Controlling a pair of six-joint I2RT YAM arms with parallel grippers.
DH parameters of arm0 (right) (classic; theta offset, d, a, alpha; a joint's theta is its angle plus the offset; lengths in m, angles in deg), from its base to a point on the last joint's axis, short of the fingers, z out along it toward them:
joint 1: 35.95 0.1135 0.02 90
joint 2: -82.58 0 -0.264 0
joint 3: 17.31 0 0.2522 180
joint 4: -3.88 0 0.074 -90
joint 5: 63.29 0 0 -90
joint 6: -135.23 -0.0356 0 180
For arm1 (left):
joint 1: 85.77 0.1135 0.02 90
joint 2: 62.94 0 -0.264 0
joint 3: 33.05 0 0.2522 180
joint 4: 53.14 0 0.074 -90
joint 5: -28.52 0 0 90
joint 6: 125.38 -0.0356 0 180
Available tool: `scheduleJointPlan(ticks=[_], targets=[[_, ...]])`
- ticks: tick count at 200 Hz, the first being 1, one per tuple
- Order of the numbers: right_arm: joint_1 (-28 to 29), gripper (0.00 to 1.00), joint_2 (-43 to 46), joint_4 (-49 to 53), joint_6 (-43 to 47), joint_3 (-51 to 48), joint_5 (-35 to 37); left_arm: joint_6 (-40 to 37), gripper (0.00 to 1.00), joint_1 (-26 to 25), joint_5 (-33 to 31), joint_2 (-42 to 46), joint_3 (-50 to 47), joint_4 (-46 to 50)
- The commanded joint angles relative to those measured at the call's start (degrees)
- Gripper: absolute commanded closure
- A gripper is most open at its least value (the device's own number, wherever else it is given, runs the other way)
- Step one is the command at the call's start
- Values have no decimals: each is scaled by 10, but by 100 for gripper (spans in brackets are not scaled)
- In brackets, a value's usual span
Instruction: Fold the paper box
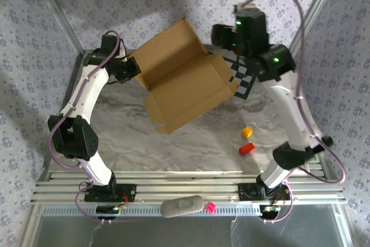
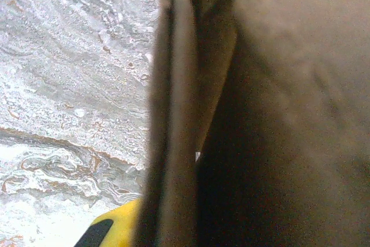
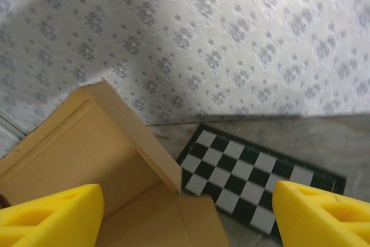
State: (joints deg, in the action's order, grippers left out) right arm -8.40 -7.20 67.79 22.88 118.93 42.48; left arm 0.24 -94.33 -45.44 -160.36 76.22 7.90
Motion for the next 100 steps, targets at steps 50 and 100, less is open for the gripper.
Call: scheduleJointPlan(ticks=[50, 100], targets=[[-89, 22, 178, -151, -219, -368, -346, 173, 100, 34, -16, 70, -89, -122], [-39, 18, 177, -267, -275, -476, -375, 247, 100, 36, -20, 82, -132, -161]])
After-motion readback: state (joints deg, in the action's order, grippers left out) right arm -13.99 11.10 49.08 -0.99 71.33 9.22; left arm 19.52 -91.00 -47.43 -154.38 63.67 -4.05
